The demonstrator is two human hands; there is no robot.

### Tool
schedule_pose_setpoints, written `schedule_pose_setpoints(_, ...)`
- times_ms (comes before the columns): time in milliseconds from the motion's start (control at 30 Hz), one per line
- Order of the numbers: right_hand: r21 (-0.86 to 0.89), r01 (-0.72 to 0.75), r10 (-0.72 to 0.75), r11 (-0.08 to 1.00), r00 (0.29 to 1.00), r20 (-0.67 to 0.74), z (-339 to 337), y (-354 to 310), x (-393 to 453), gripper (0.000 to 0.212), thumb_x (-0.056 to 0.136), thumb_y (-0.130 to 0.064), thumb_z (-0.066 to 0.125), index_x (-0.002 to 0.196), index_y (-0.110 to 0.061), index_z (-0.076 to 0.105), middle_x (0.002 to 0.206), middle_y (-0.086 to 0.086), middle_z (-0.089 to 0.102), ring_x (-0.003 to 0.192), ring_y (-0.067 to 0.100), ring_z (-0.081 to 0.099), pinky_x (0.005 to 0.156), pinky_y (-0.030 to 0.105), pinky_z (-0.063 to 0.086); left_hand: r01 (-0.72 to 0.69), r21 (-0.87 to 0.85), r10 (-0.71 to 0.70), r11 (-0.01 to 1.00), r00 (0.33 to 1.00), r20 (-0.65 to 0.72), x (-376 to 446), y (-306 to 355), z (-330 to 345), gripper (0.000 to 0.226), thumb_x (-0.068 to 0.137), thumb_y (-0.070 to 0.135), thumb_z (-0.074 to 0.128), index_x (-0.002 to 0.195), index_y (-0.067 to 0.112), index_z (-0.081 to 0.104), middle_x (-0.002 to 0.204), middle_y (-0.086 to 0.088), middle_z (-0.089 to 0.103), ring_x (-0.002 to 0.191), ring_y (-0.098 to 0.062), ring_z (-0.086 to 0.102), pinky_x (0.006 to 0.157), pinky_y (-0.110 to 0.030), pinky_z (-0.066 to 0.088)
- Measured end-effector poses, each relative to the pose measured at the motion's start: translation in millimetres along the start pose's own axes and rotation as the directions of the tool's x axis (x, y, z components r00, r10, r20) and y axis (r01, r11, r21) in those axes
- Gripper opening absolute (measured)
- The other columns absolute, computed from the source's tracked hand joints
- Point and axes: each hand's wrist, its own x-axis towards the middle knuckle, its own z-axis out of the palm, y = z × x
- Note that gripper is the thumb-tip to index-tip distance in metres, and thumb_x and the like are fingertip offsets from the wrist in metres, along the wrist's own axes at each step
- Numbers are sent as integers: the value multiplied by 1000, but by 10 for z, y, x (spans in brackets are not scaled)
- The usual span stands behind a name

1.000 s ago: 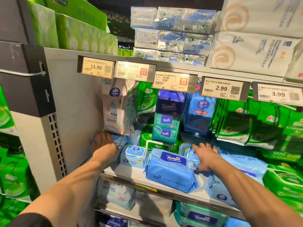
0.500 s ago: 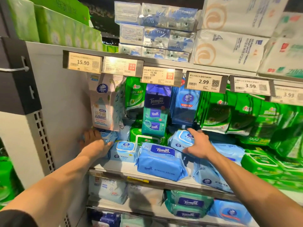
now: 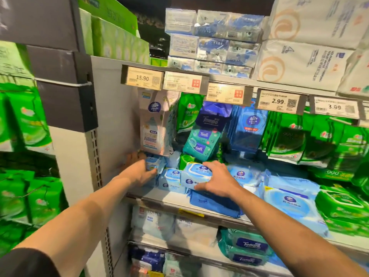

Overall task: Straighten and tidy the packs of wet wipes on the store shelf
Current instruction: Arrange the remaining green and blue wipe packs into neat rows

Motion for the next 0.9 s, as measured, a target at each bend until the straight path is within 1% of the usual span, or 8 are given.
schedule_pose_setpoints(67, 6, 26, -26, 1000, 1000, 6, 103, -121, 80, 87, 69, -48, 81, 142, -21, 44, 126, 7, 46, 120, 25, 38, 101, 31, 32, -26, 9, 26, 1000, 999, -18, -60, -9, -47, 47, 83, 51, 58, 110, 13, 52, 114, -5, 63, 100, -23, 59, 92, -30, 47)
schedule_pose_setpoints(233, -1, 96, -95, 995, 993, 67, 362, -387, 279, 88, 71, -42, 80, 148, -27, 38, 131, 6, 43, 123, 24, 33, 108, 34, 29, -40, 44, 42, 998, 998, -47, -163, 62, -137, 53, 83, 36, 67, 123, 9, 46, 125, -12, 53, 117, -28, 51, 100, -34, 41)
schedule_pose_setpoints(400, 1, 56, -56, 998, 996, 64, 495, -514, 506, 86, 74, -37, 79, 148, -22, 37, 131, 8, 40, 124, 28, 40, 108, 35, 34, -40, 52, 42, 998, 998, -42, -128, 52, -251, 54, 81, 42, 69, 123, 15, 48, 115, -5, 55, 111, -22, 53, 99, -37, 46)
schedule_pose_setpoints(533, 10, 25, -25, 1000, 1000, 7, 556, -446, 622, 85, 76, -32, 77, 148, -16, 35, 134, 11, 37, 129, 27, 30, 113, 31, 25, -82, 20, 83, 996, 996, -40, -127, 6, -276, 49, 81, 38, 71, 120, 19, 49, 108, 2, 56, 100, -16, 52, 97, -35, 47)
schedule_pose_setpoints(600, 24, 22, -23, 999, 1000, 9, 578, -422, 673, 83, 77, -31, 77, 147, -14, 35, 134, 11, 37, 129, 27, 30, 112, 29, 23, -95, 20, 96, 995, 995, -42, -130, -31, -264, 52, 78, 40, 71, 120, 20, 49, 107, 4, 52, 105, -15, 50, 98, -34, 45)
schedule_pose_setpoints(767, 50, 32, -37, 998, 994, 100, 668, -428, 765, 79, 83, -31, 72, 149, -11, 32, 146, 11, 33, 137, 25, 31, 114, 27, 22, -118, 49, 119, 992, 993, -27, -141, -49, -231, 72, 61, 58, 65, 121, 24, 47, 121, 3, 56, 108, -17, 53, 98, -36, 48)
schedule_pose_setpoints(833, 24, 45, -48, 999, 991, 125, 679, -428, 820, 80, 85, -34, 71, 149, -12, 30, 149, 11, 31, 141, 25, 26, 116, 30, 20, -113, 45, 113, 993, 994, -3, -115, -33, -204, 59, 72, 45, 71, 120, 19, 49, 111, 7, 54, 98, -12, 51, 89, -25, 45)
schedule_pose_setpoints(900, -12, 65, -62, 998, 985, 162, 681, -432, 859, 81, 88, -36, 68, 151, -13, 24, 155, 9, 24, 146, 28, 14, 118, 35, 16, -120, 44, 120, 992, 993, 11, -61, -27, -169, 51, 78, 35, 73, 118, 16, 48, 107, 5, 52, 92, -10, 49, 82, -22, 42)
